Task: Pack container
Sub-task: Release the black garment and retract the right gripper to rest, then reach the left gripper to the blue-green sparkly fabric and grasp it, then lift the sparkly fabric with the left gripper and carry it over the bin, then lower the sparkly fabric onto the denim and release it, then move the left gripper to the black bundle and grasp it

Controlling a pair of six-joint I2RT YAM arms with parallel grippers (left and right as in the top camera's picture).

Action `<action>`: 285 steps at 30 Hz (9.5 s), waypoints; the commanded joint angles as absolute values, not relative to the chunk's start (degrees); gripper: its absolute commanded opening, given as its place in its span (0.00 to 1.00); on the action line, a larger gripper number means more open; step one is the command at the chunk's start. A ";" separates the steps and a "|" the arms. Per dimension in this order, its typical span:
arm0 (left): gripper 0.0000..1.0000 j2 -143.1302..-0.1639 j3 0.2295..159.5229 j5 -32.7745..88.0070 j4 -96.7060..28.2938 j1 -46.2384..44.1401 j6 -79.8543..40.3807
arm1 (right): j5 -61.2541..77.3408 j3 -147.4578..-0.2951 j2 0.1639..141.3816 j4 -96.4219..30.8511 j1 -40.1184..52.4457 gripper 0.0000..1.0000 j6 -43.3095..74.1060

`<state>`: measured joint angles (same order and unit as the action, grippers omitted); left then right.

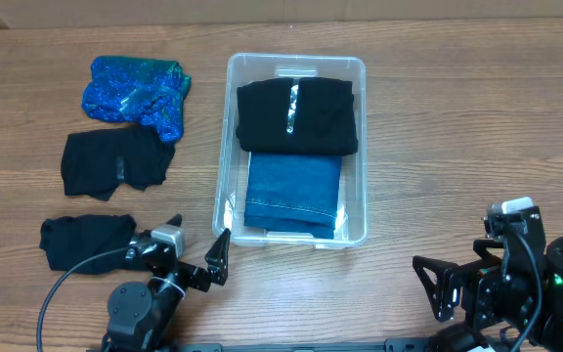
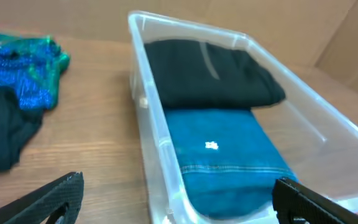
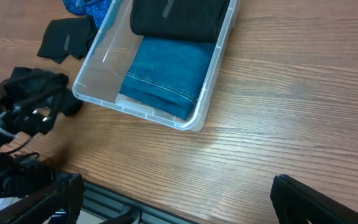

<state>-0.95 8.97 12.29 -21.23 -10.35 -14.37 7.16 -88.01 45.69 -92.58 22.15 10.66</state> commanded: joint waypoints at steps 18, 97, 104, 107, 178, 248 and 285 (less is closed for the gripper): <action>1.00 -49.15 78.83 -0.27 -56.10 -9.76 -6.50 | 7.40 -87.81 45.50 -92.27 22.15 1.00 10.41; 1.00 -137.62 106.61 28.86 -30.06 26.30 -5.19 | 7.40 -87.81 45.50 -92.27 22.15 1.00 10.41; 1.00 -142.71 106.61 40.58 -28.64 25.43 -7.97 | 7.40 -87.81 45.50 -92.27 22.15 1.00 10.41; 1.00 -143.57 106.61 40.53 -29.56 24.71 -7.70 | 7.40 -87.81 45.50 -92.27 22.15 1.00 10.41; 0.04 -96.16 142.26 56.16 -95.04 9.91 11.79 | 7.40 -87.81 45.50 -92.27 22.15 1.00 10.41; 0.38 -66.78 74.94 -1.19 -56.51 -34.17 -28.18 | 7.40 -87.81 45.50 -92.27 22.15 1.00 10.41; 1.00 -48.60 49.21 -14.13 -62.89 43.16 -37.67 | 7.40 -87.81 45.50 -92.27 22.15 1.00 10.41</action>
